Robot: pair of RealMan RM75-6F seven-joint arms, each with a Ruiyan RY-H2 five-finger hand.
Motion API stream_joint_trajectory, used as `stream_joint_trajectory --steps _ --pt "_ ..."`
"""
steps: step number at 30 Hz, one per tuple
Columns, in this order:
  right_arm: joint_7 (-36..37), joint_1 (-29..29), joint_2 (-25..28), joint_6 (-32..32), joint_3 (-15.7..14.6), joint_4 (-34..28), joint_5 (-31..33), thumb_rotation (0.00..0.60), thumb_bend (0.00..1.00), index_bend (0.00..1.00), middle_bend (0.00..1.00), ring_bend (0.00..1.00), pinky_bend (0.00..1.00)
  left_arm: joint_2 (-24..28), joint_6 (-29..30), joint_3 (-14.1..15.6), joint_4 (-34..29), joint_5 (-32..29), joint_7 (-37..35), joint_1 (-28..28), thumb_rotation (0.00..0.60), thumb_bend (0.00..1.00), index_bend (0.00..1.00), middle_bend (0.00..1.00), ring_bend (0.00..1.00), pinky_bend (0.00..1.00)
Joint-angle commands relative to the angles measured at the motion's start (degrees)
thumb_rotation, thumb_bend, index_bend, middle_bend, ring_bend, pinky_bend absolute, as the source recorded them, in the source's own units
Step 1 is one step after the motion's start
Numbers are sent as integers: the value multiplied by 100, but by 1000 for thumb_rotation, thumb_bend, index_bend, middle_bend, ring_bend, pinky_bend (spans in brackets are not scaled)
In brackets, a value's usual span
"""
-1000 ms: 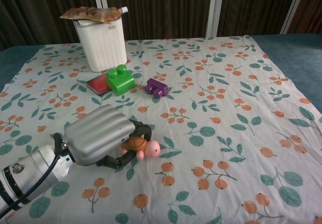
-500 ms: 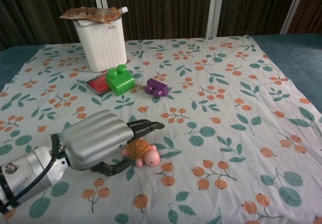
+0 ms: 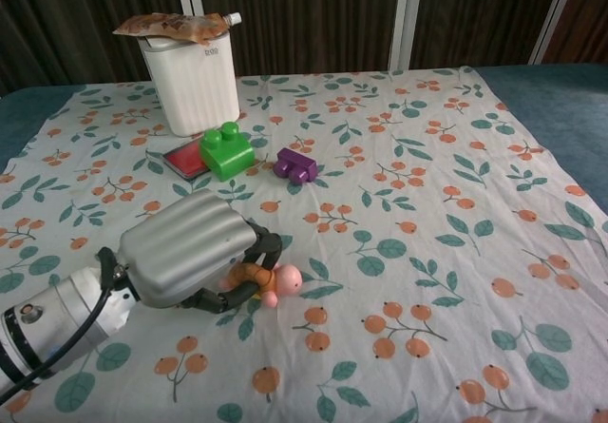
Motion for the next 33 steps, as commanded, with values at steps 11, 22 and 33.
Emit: stream_joint_trajectory --steps 11,22,33 --pt "-2 1 -2 -9 2 9 -9 600 205 0 0 0 0 6 -94 98 -9 -49 -227 -51 600 420 175 370 942 1000" --pt "-20 -33 -11 49 -33 16 -91 600 205 0 0 0 0 477 -32 172 -829 -48 246 53 600 387 0 1 915 989" --pt "-177 -25 -69 -10 -49 22 -118 600 206 0 0 0 0 3075 1350 1022 -3244 -385 -2 1369 600 382 0 12 59 270"
